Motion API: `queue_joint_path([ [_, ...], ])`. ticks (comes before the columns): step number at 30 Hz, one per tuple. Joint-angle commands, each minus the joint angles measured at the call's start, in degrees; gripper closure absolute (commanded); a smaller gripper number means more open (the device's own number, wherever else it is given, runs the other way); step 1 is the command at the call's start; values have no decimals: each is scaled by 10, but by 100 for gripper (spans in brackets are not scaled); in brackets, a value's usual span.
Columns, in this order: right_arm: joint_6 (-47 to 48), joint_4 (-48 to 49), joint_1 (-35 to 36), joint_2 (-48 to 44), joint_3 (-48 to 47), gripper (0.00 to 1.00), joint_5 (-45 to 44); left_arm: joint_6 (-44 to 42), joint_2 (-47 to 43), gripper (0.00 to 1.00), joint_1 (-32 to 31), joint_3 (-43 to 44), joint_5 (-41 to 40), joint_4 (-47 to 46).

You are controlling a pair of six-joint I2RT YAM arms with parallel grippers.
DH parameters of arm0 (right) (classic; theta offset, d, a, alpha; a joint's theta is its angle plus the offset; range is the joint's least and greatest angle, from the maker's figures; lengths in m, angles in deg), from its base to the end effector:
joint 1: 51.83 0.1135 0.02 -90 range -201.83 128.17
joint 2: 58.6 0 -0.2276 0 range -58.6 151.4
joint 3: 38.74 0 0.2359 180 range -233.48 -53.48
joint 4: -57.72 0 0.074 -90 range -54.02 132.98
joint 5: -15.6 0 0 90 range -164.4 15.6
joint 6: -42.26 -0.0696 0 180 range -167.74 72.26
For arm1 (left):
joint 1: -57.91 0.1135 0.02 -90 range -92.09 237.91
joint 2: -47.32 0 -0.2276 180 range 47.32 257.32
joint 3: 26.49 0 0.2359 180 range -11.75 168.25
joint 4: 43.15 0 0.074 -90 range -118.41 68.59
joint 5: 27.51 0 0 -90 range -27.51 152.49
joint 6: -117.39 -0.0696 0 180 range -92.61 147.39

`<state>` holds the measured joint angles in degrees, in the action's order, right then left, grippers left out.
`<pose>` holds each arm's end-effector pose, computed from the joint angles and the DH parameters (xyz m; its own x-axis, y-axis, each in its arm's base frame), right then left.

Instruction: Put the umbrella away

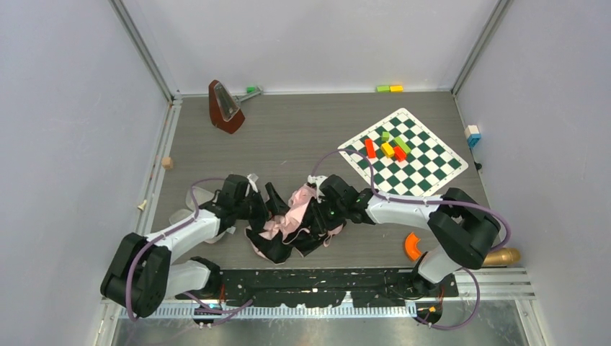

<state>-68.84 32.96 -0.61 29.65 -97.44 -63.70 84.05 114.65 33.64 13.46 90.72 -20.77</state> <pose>0.1787 0.2430 0.1090 -0.7748 -0.3995 -0.4900 -0.5948 0.7233 0.3507 0.1954 -0.1242 0.1117 -0.9177 -0.3936 -0.0534 -0.2292 0.6345 -0.7381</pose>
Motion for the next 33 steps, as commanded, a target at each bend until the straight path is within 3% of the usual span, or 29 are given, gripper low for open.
queue_joint_path([
  [1,-31,70,-2,14,-20,95,63,107,7,1,-6,-1,24,-156],
  [7,-39,97,-2,4,-10,95,105,150,81,1,-17,13,19,-226],
  [12,-64,139,-2,2,-9,95,132,173,151,1,-73,45,19,-228],
  [16,-152,260,-22,5,26,95,198,207,184,1,-84,56,49,-261],
  [20,-281,417,-49,-2,59,95,256,221,167,1,-83,44,56,-286],
  [27,-443,557,-86,-34,69,95,324,234,123,1,-82,64,93,-312],
  [33,-534,599,-121,-62,34,95,364,202,64,1,-83,136,100,-207],
])
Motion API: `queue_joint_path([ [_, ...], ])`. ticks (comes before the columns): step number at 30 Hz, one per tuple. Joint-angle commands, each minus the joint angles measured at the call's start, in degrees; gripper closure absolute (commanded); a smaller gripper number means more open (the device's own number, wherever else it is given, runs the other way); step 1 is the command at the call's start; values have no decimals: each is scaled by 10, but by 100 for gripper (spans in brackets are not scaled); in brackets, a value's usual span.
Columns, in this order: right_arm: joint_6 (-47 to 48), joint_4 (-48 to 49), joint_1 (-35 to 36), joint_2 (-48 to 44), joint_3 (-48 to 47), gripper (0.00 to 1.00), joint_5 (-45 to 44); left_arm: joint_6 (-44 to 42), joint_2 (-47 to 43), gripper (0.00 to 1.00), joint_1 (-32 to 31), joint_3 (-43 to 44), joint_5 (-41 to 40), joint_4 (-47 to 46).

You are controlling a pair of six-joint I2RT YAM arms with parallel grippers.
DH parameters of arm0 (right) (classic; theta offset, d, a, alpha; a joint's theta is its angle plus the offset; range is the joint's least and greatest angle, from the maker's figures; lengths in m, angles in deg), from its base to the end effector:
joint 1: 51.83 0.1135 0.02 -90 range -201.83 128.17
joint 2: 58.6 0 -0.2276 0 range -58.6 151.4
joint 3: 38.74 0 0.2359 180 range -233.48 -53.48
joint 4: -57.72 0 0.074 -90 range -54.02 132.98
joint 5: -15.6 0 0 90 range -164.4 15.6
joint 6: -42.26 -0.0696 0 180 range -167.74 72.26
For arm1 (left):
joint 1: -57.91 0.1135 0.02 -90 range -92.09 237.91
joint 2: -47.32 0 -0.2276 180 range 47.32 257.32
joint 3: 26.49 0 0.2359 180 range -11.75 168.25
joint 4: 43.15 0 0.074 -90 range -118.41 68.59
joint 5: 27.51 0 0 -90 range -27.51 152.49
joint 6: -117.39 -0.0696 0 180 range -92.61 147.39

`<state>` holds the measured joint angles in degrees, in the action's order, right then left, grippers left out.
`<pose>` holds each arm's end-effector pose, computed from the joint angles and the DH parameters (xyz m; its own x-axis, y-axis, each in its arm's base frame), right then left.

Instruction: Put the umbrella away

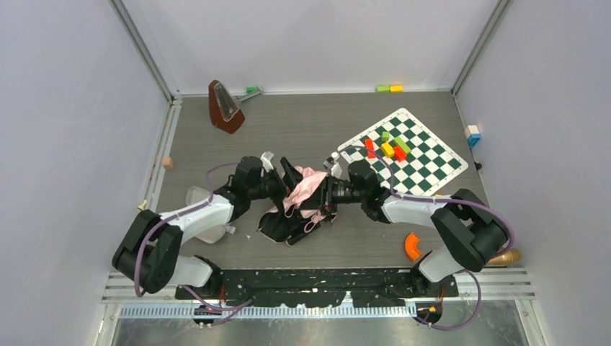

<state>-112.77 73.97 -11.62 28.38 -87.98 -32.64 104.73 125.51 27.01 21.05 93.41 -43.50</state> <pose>0.2081 0.2366 0.1503 -0.9837 0.0539 -0.1716 -0.1495 0.2860 0.9465 0.2320 -0.1805 0.1486 -0.8962 -0.4391 0.0637 -0.2424 0.3642 -0.8992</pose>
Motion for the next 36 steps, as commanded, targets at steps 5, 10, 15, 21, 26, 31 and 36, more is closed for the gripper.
queue_joint_path([
  [5,-221,302,-11,-31,-79,95,65,71,-44,34,-17,79,71,-82],
  [10,-304,381,-12,-3,-95,95,84,54,-53,63,-23,129,47,-25],
  [15,-112,74,-21,-86,-155,85,100,26,-99,100,-20,131,-36,110],
  [21,168,-308,-32,-153,-232,13,54,31,-140,100,-18,138,-85,152],
  [26,365,-622,-28,-188,-335,2,-118,58,-155,100,-14,177,-139,330],
  [31,460,-733,9,-207,-399,1,-252,94,-144,100,-14,195,-147,379],
  [36,563,-772,161,-197,-460,5,-442,121,-99,100,-14,246,-119,481],
])
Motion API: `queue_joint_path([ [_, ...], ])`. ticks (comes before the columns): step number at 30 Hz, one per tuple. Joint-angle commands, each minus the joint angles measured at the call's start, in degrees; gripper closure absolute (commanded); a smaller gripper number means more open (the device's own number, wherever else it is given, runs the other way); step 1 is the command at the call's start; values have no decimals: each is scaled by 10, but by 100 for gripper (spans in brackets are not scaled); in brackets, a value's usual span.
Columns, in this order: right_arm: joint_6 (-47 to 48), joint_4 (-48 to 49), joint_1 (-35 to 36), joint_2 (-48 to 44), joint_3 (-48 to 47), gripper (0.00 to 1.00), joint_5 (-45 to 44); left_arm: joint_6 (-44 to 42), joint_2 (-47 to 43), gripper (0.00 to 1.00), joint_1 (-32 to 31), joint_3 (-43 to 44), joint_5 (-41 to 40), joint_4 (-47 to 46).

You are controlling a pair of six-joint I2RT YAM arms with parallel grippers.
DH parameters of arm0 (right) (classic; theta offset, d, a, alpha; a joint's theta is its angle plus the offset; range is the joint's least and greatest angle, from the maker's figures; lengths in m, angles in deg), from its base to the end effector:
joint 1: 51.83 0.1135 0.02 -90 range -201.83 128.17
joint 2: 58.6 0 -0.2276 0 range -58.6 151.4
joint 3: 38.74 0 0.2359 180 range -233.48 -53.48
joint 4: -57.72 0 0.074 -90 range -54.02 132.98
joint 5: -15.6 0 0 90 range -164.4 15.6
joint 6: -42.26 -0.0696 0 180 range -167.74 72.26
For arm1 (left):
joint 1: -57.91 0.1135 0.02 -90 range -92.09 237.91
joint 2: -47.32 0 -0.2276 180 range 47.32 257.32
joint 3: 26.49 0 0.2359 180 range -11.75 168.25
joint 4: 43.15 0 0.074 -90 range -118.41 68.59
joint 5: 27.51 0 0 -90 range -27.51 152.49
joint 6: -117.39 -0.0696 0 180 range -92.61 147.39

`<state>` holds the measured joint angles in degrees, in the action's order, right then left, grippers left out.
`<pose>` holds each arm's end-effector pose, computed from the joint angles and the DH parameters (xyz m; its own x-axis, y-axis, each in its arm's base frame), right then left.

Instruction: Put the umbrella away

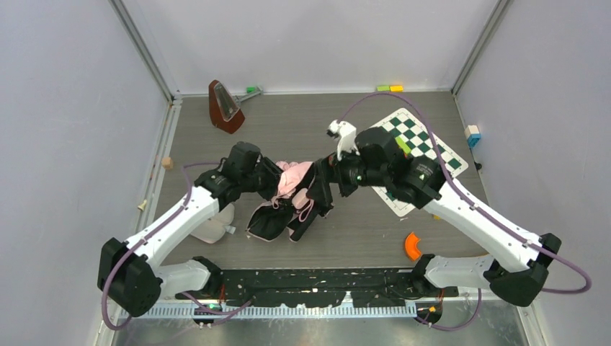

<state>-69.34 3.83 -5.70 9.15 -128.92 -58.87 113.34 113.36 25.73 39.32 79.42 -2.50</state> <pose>0.1752 0.2091 0.3405 -0.6503 -0.1646 -0.7417 -0.6598 0.6063 0.4439 0.2175 -0.1608 0.2285 -0.7332 -0.6661 0.1367 -0.5034 0.3966 -0.7677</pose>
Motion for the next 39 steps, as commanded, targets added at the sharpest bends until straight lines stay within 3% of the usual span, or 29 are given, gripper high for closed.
queue_joint_path([
  [1,146,-67,123,-2,-53,5,-220,36,36,100,-1,77,35,90],
  [3,209,-55,194,1,-47,5,-256,27,64,100,-2,115,59,139],
  [8,338,11,248,9,-12,5,-271,-20,129,100,-2,214,100,270],
  [17,514,141,279,52,69,5,-385,-48,131,100,-4,219,129,317],
  [24,537,166,279,113,77,0,-432,-59,127,100,-18,211,137,324],
  [25,527,165,279,116,75,5,-431,-59,128,100,-20,209,139,323],
  [27,508,160,278,122,68,33,-433,-65,130,100,-21,206,138,325],
  [28,494,157,278,124,63,53,-433,-68,131,100,-22,204,137,324],
  [29,488,152,278,125,62,63,-431,-71,131,100,-22,201,136,322],
  [30,476,150,278,124,61,83,-426,-74,132,96,-22,198,136,319],
  [32,452,148,277,116,66,93,-420,-82,133,85,-22,198,136,314],
  [35,396,148,268,100,83,95,-406,-99,132,51,-22,206,136,309],
  [39,306,156,241,74,108,95,-386,-116,137,24,-21,210,145,313],
])
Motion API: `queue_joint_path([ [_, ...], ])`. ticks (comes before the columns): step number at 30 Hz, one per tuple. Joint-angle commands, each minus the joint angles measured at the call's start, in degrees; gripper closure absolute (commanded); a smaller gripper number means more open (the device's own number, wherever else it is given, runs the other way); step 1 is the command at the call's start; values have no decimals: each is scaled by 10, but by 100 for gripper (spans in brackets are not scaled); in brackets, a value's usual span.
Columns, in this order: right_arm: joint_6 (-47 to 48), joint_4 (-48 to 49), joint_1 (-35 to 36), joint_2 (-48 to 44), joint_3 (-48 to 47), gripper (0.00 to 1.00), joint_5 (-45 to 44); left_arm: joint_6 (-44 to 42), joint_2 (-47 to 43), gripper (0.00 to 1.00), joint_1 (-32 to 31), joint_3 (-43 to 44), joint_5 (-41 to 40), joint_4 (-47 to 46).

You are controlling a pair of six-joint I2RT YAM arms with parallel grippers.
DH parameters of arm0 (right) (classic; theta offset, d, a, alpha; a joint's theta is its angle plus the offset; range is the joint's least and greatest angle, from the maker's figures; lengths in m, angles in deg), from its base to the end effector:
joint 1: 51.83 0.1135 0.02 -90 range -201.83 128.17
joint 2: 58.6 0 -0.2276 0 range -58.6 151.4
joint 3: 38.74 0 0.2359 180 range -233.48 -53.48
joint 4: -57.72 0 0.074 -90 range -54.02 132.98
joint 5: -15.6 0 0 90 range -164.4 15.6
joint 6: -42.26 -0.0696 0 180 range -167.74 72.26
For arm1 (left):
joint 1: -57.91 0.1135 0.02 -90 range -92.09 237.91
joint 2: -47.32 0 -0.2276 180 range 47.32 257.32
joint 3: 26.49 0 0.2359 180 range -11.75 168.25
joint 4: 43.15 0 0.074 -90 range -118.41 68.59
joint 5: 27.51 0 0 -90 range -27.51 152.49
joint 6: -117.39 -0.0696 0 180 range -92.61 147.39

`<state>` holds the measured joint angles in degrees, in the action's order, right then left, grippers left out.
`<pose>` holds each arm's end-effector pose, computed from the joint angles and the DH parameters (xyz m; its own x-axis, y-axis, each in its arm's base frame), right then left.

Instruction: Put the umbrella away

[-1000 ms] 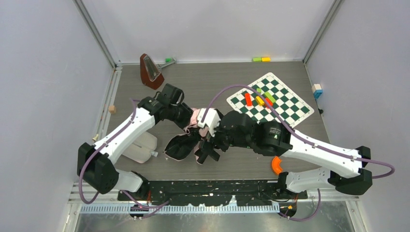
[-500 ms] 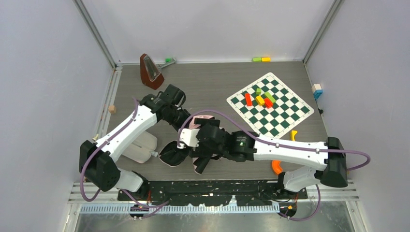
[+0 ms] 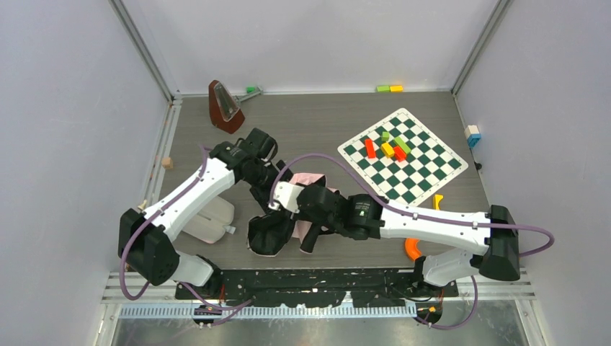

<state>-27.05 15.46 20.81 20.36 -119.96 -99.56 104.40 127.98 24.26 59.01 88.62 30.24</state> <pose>0.1229 0.2938 0.2581 0.0915 -0.7792 -0.6201 -0.7850 0.3267 -0.5263 0.2061 -0.1740 0.2310 -0.7895 -0.5253 0.3172 -0.6130 0.6505 -0.4485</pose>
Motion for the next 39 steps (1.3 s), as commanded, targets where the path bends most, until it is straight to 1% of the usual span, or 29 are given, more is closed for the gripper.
queue_joint_path([
  [1,-127,45,-28,-42,23,95,22,-29,-8,19,-6,11,57,-15],
  [2,-145,46,-33,-47,31,95,22,-32,-7,14,-6,11,60,-17],
  [4,-165,48,-38,-50,40,95,17,-40,-4,9,-4,12,67,-16],
  [7,-184,62,-44,-64,58,95,19,-59,-3,5,7,26,68,-6],
  [9,-202,72,-60,-73,73,95,27,-70,-3,2,18,39,71,7],
  [10,-231,77,-65,-76,80,95,28,-72,-4,1,20,44,73,11],
  [11,-244,80,-75,-80,83,95,29,-72,-5,1,20,47,77,12],
  [13,-299,96,-86,-83,90,95,39,-54,-11,1,17,37,95,-4],
  [16,-348,143,-89,-78,101,95,36,7,-29,1,5,-15,133,-79],
  [17,-378,150,-89,-72,102,95,17,32,-33,1,0,-25,138,-99],
  [19,-399,164,-91,-64,100,95,-12,48,-38,1,-7,-36,137,-113],
  [20,-401,172,-91,-64,99,95,-33,47,-38,1,-9,-40,135,-111],
  [22,-412,201,-96,-75,107,95,-38,43,-39,1,-10,-52,127,-100],
  [24,-421,249,-107,-93,123,95,-21,38,-42,3,-11,-70,120,-103],
  [26,-431,302,-112,-114,140,95,-11,17,-40,3,-10,-77,105,-84],
  [28,-448,336,-125,-134,155,95,8,-17,-31,1,-10,-73,87,-55],
  [31,-494,400,-142,-158,191,95,36,-43,-22,1,-11,-78,75,-51],
  [32,-520,410,-152,-167,198,95,42,-46,-21,1,-11,-82,72,-53],
  [36,-593,477,-176,-187,239,95,62,-41,-26,1,-14,-108,71,-122],
  [38,-625,493,-188,-189,242,95,72,-43,-28,12,-17,-108,54,-123],
  [39,-630,499,-192,-186,240,95,80,-49,-30,4,-19,-104,43,-122],
])
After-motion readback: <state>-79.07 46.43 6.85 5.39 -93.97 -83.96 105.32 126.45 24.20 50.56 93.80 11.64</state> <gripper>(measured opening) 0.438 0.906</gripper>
